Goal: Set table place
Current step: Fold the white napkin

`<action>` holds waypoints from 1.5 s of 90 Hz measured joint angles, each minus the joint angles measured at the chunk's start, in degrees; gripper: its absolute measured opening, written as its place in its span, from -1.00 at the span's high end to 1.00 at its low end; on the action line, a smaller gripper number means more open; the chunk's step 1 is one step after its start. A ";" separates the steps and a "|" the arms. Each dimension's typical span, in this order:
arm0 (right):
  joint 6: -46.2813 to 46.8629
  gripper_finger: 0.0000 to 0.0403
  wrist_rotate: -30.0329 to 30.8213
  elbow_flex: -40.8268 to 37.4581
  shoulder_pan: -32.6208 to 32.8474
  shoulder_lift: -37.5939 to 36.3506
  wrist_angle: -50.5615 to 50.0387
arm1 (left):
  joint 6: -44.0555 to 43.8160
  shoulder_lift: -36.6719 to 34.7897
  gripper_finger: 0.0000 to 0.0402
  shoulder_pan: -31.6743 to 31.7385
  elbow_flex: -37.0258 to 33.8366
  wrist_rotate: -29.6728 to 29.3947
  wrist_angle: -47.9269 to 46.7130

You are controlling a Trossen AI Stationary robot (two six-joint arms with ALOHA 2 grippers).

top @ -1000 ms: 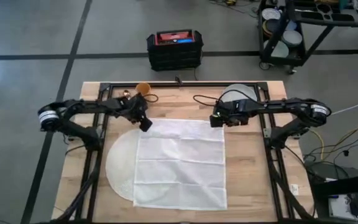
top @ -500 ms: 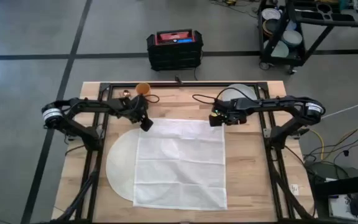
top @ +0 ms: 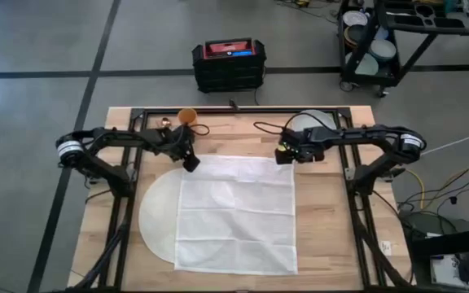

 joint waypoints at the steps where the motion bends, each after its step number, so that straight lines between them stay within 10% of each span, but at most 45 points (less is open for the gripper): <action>1: 0.05 0.04 -0.14 -0.09 0.01 0.00 0.23 | 0.01 0.00 -0.12 0.00 0.00 -0.01 -0.03; 93: 6.25 0.38 -0.15 -5.48 0.01 -0.09 10.86 | 2.69 0.04 0.02 0.06 -0.15 -4.10 -0.91; 116: 5.98 0.95 1.79 -5.65 -0.37 0.00 11.19 | 2.76 0.09 0.40 0.09 -0.22 -7.44 -0.41; 135: 7.02 0.89 2.42 -5.65 -0.41 0.00 11.26 | 2.78 0.15 0.87 0.11 -0.28 -7.50 0.61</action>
